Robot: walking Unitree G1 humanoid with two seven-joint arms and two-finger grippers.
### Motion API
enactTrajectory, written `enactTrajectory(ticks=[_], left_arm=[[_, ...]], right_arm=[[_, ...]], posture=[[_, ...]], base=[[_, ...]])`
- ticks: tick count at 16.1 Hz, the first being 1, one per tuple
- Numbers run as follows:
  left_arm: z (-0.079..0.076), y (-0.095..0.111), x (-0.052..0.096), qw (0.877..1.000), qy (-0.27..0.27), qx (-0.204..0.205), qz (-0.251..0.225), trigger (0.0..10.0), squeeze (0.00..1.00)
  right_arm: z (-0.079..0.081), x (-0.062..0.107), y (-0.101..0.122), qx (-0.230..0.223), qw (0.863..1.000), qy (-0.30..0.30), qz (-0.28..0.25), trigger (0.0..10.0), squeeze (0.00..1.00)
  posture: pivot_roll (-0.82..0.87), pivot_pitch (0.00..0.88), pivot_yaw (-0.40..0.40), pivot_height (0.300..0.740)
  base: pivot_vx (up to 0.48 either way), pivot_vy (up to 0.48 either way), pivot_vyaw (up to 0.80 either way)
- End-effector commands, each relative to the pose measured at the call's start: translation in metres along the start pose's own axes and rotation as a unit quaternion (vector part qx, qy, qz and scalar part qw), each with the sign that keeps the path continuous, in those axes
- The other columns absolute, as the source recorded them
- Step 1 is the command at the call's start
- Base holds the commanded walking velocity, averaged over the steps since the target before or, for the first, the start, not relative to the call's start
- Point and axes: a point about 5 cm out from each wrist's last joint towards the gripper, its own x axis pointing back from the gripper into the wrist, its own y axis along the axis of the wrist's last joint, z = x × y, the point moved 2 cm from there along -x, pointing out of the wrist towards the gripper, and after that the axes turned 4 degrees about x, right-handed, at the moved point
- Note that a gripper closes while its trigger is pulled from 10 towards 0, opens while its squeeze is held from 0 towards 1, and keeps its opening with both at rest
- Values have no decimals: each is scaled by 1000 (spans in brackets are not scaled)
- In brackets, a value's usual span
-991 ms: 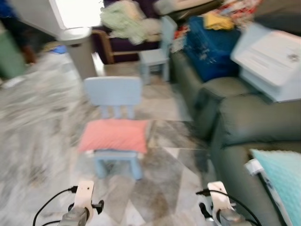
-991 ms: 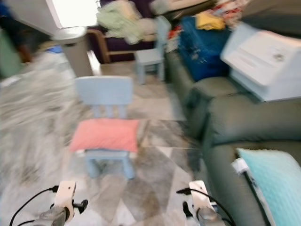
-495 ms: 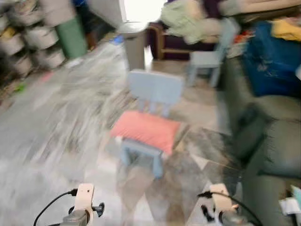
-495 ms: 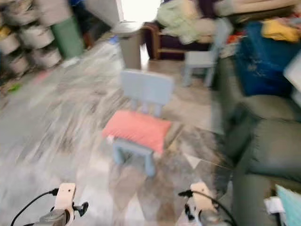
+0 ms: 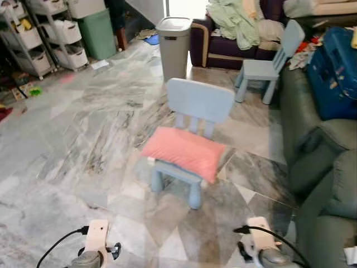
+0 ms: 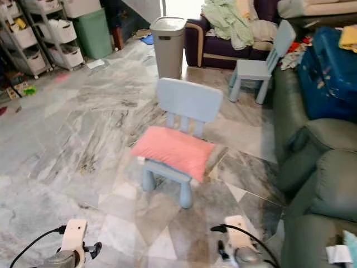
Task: Move the pillow to the sofa
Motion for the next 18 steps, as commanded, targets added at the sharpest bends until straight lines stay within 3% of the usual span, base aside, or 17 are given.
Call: enactTrajectory(ticks=[1, 6, 12, 15, 18], left_arm=[[3, 3, 0, 1000, 3, 5, -3, 10000, 0], [-8, -1, -1, 1000, -1, -3, 3, 10000, 0], [2, 5, 0, 1000, 8, -22, 2, 10000, 0], [8, 13, 0, 999, 11, -39, -12, 10000, 0], [1, 27, -1, 999, -1, -31, -36, 10000, 0]], right_arm=[[2, 0, 0, 4, 1000, 5, 0, 10000, 0], [2, 0, 0, 7, 1000, 6, 1, 10000, 0], [3, 0, -1, 18, 1000, 7, 2, 10000, 0], [3, 0, -1, 21, 1000, 6, 0, 10000, 0], [2, 0, 0, 18, 1000, 5, -1, 10000, 0]], posture=[[73, 0, 24, 740], [70, 0, 25, 740], [64, 0, 28, 740], [66, 0, 27, 740], [70, 0, 26, 740]], base=[[0, 476, 0], [0, 476, 0], [0, 476, 0], [0, 0, 0], [0, 0, 0]])
